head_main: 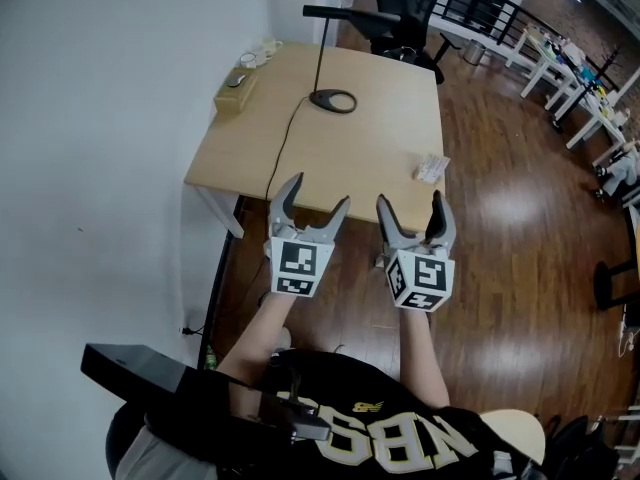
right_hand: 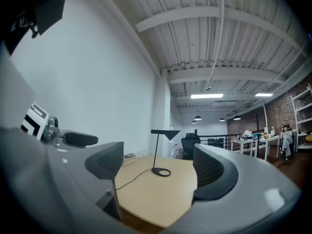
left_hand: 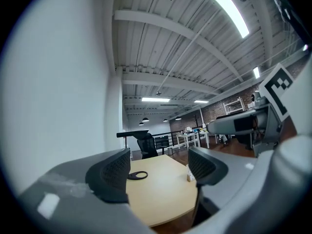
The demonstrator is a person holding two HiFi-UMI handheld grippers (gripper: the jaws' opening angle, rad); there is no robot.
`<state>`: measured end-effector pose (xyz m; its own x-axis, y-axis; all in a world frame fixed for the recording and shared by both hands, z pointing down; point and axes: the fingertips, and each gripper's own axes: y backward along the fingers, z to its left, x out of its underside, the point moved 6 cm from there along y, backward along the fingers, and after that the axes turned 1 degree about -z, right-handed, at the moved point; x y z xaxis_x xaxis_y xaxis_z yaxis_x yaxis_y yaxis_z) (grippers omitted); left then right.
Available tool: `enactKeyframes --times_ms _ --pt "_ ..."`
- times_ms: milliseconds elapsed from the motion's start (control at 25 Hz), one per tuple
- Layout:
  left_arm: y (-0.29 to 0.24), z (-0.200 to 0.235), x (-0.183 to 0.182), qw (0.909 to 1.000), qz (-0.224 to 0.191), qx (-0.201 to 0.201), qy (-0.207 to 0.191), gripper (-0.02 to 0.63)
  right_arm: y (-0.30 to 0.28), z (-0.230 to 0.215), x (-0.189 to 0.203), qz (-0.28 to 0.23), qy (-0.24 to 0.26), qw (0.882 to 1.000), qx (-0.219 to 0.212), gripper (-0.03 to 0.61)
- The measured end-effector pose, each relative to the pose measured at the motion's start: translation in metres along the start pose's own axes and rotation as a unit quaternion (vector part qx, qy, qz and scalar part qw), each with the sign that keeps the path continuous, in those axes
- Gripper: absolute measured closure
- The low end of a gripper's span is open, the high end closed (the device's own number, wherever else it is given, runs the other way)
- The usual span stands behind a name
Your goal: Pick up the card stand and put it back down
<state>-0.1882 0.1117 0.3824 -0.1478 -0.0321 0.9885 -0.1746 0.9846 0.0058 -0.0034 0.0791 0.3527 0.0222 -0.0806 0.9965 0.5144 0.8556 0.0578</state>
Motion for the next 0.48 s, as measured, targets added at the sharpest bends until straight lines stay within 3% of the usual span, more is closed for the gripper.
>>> enactKeyframes --times_ms 480 --pt "0.003 0.005 -0.002 1.0000 0.003 0.003 0.005 0.232 0.009 0.001 -0.011 -0.004 0.007 1.000 0.009 0.135"
